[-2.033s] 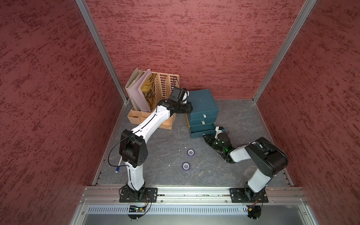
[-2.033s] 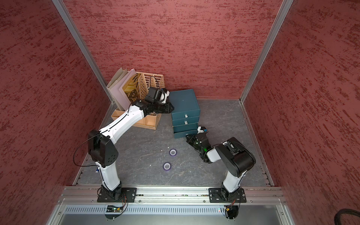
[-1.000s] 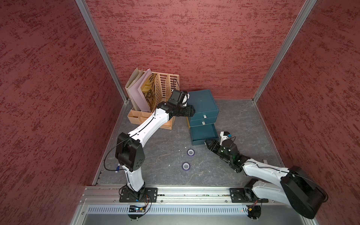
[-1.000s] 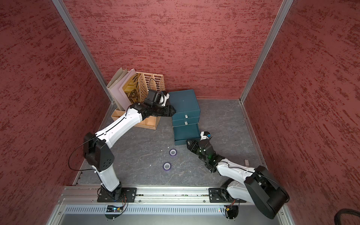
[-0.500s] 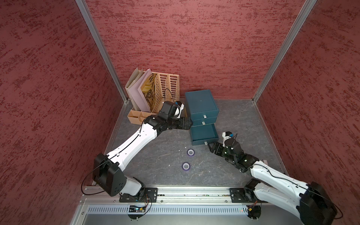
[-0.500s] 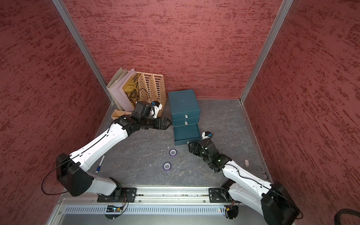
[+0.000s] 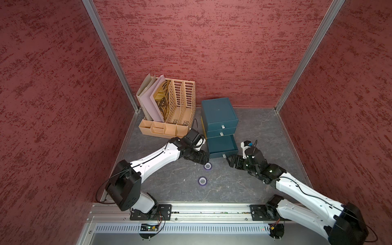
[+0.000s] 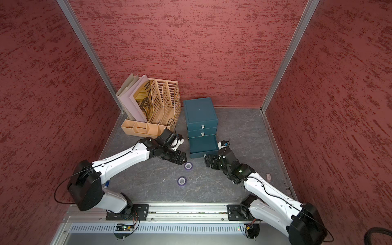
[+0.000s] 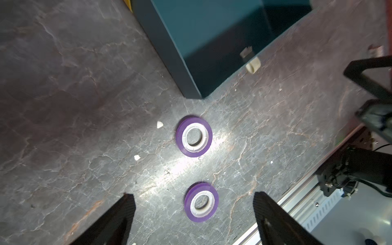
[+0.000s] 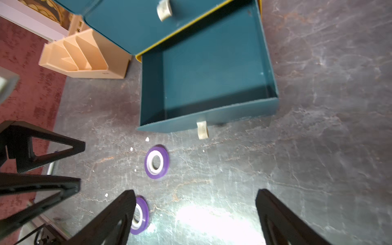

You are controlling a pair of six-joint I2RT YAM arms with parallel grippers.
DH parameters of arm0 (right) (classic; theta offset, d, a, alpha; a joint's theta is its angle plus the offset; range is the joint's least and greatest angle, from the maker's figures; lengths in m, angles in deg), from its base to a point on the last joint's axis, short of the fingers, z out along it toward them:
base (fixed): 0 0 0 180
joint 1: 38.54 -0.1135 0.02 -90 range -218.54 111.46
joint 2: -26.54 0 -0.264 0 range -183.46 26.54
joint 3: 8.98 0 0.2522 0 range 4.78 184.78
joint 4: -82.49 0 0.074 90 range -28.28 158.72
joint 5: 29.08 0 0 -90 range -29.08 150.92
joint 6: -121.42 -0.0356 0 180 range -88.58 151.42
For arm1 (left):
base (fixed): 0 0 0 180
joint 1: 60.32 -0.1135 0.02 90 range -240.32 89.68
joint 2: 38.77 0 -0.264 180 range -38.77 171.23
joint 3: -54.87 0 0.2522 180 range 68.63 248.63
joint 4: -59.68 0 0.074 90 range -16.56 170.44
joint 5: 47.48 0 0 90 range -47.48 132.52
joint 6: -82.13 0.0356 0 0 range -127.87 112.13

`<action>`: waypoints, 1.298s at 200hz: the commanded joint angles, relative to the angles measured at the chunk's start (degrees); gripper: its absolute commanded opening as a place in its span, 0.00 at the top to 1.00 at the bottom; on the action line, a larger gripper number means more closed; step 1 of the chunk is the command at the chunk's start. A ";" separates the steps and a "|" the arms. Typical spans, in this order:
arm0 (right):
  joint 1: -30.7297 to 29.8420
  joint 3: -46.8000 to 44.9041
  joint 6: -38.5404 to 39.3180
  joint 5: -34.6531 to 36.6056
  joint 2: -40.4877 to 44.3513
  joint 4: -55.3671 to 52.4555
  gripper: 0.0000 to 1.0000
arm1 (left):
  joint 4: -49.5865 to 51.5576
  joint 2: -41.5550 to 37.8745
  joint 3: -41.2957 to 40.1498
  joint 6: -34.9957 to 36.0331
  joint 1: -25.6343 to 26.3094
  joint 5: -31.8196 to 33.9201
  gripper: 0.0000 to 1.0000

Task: Place the transparent tape into the drawer according to color
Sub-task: Pick up the tape at the center of the board.

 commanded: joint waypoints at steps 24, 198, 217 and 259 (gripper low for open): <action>0.14 -0.08 0.93 -0.21 1.96 -2.65 0.05 | 3.08 7.30 2.26 2.02 4.06 9.10 0.19; 1.17 -1.18 0.50 4.26 8.61 -7.76 0.04 | -7.65 15.36 2.01 -4.13 6.81 14.78 0.37; 1.33 -1.28 0.34 4.49 9.09 -8.05 0.04 | -8.11 16.02 1.58 -4.13 7.09 15.52 0.38; 1.31 -1.27 -0.01 4.67 9.44 -8.42 0.04 | -7.46 17.36 1.34 -3.87 7.85 16.58 0.40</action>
